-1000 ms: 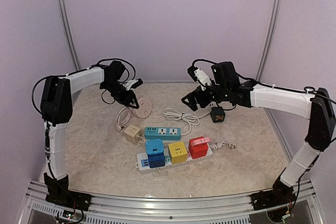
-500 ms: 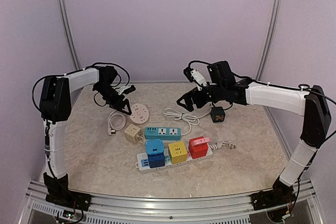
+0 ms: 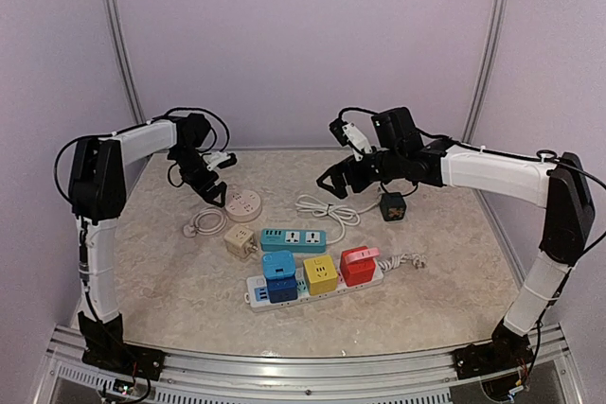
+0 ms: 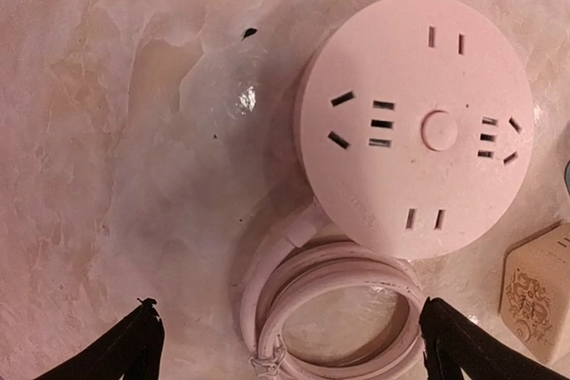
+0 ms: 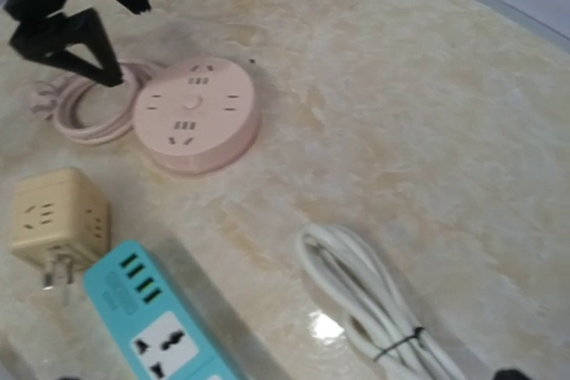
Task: Insert the plug
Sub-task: Adjust the socket at the center of the board.
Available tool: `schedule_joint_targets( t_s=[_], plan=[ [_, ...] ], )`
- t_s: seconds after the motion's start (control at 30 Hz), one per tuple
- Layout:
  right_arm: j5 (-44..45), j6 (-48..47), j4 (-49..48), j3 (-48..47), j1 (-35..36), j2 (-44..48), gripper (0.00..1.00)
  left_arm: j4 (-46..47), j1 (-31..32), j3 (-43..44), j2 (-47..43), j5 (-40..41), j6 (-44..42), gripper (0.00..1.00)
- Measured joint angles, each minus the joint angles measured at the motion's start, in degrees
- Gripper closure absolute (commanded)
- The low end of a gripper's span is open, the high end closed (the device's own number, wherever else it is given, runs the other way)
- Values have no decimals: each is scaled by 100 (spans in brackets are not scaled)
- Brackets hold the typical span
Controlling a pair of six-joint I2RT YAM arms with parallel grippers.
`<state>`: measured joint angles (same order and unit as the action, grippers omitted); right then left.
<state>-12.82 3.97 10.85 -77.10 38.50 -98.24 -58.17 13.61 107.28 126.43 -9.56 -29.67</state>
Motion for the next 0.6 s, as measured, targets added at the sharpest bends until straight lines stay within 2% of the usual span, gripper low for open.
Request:
schedule_joint_targets(
  t_s=[0.23, 0.4, 0.6],
  plan=[
    [304, -2, 55, 0, 0, 0, 0, 203, 640, 258, 28, 509, -129, 1],
    [409, 0, 153, 0, 0, 0, 0, 264, 949, 708, 337, 323, 2, 1],
    [417, 0, 227, 0, 0, 0, 0, 315, 957, 1025, 898, 114, 310, 1]
  ],
)
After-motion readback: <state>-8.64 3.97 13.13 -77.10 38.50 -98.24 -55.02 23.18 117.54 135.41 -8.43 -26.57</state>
